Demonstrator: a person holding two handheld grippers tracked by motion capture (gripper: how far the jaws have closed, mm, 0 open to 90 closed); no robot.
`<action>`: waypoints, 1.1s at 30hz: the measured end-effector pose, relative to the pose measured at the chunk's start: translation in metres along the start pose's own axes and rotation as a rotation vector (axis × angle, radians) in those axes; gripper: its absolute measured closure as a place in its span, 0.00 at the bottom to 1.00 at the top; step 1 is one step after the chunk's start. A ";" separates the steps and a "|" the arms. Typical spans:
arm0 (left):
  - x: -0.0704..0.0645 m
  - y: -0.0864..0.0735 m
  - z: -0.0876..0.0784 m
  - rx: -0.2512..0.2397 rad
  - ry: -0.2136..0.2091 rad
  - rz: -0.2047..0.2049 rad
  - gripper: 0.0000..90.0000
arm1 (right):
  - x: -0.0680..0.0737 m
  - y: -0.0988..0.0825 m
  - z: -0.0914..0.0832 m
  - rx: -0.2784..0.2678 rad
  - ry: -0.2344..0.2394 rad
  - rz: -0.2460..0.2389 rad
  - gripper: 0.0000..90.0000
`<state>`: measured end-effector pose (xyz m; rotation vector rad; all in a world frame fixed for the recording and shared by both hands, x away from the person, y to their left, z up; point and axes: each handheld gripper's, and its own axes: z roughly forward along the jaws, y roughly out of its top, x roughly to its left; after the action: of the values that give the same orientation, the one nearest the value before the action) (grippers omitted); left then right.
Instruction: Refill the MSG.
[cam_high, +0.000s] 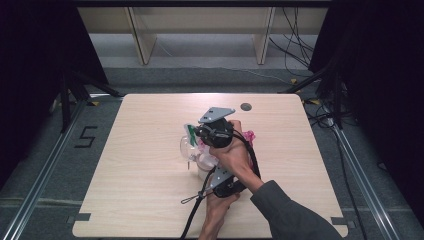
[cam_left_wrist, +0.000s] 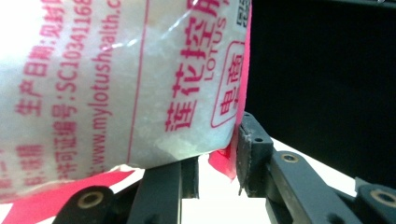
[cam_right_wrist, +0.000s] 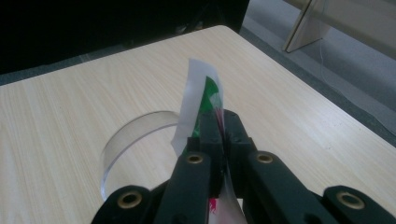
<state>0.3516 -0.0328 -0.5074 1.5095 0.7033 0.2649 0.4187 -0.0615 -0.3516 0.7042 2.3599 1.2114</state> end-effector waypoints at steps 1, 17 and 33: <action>0.000 0.000 -0.001 0.007 -0.002 0.001 0.80 | -0.001 0.000 -0.001 0.009 0.008 -0.001 1.00; 0.007 -0.004 -0.001 0.101 0.016 -0.017 0.73 | -0.012 -0.006 -0.015 -0.057 0.015 0.078 1.00; 0.009 -0.005 -0.004 0.177 0.064 -0.029 0.55 | -0.028 -0.034 -0.047 -0.223 0.072 0.196 1.00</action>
<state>0.3544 -0.0248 -0.5143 1.6637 0.8161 0.2346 0.4067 -0.1244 -0.3506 0.8431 2.2052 1.5787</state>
